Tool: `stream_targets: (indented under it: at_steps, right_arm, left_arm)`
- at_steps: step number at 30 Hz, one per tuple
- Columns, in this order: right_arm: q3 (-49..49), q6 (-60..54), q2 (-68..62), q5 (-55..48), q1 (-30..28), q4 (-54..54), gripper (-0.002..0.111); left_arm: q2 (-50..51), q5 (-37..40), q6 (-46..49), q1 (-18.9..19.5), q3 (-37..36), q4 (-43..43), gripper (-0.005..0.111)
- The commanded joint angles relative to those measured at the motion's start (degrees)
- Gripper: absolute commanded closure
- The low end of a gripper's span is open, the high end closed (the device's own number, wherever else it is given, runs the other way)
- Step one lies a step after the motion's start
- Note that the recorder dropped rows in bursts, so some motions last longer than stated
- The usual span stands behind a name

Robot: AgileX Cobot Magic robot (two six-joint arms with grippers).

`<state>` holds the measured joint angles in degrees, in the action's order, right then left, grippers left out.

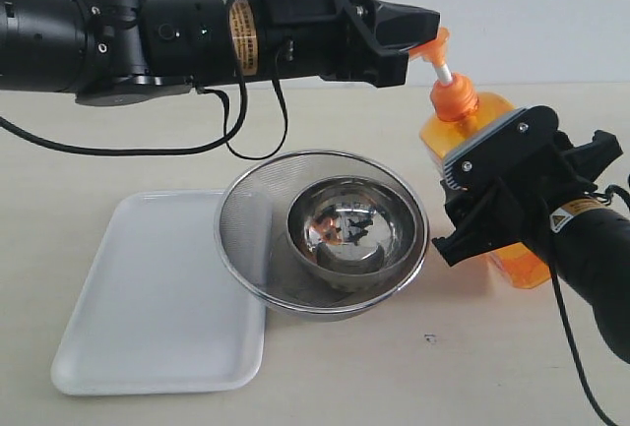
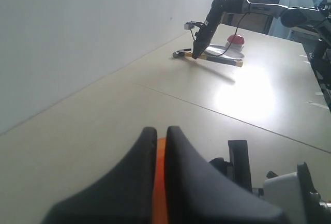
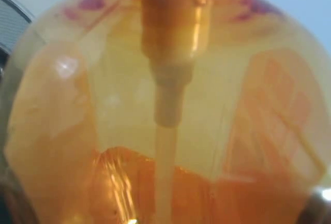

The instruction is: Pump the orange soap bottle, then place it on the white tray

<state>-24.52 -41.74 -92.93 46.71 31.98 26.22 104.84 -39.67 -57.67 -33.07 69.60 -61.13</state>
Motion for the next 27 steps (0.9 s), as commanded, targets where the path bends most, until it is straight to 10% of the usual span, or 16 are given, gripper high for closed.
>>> stream_targets:
  at_steps: [1, 27]
  right_arm:
    - [-0.02, 0.25, 0.44, 0.51, -0.04, -1.72, 0.108]
    - [-0.02, 0.77, 0.44, 0.25, -0.04, -2.64, 0.108]
  left_arm:
    - [1.49, 1.9, -1.15, -0.34, -0.88, -4.8, 0.102]
    - [3.55, 4.58, -3.74, -2.34, -0.88, -9.46, 0.102]
